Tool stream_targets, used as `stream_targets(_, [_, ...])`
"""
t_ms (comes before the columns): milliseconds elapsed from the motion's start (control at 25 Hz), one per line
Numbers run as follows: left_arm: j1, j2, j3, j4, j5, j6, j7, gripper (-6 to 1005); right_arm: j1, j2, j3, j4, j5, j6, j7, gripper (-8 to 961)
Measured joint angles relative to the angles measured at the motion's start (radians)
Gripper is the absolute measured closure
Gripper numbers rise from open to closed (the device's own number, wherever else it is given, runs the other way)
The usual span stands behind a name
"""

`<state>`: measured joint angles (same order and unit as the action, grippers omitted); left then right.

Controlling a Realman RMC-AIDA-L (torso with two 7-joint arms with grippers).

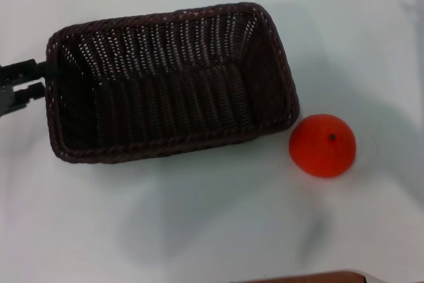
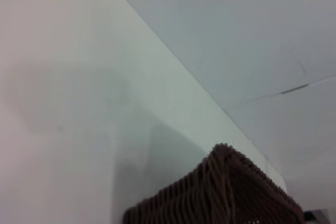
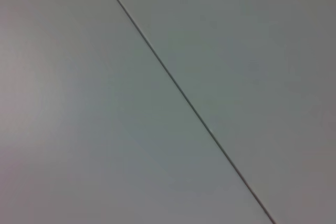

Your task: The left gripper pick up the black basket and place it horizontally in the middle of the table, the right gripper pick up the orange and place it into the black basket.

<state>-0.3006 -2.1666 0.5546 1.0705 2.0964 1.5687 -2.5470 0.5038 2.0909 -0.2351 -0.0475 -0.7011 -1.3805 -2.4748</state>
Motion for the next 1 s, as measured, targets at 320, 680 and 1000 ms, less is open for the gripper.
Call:
stream_targets(320, [-0.019, 0.032, -0.14, -0.011, -0.001, -0.022, 0.14, 266, -0.006, -0.002, -0.022, -0.008, -0.013, 0.0, 0.013, 149])
stream_targets(680, [0.006, 0.001, -0.227, -0.024, -0.387, 0.046, 0.628, 235, -0.061, -0.053, -0.291, -0.319, -0.35, 0.082, 0.461, 153])
stream_targets(1000, [0.008, -0.003, -0.217, -0.326, -0.74, 0.231, 1.234, 234, -0.078, -0.149, -0.372, -0.722, -0.883, -0.12, 0.954, 158])
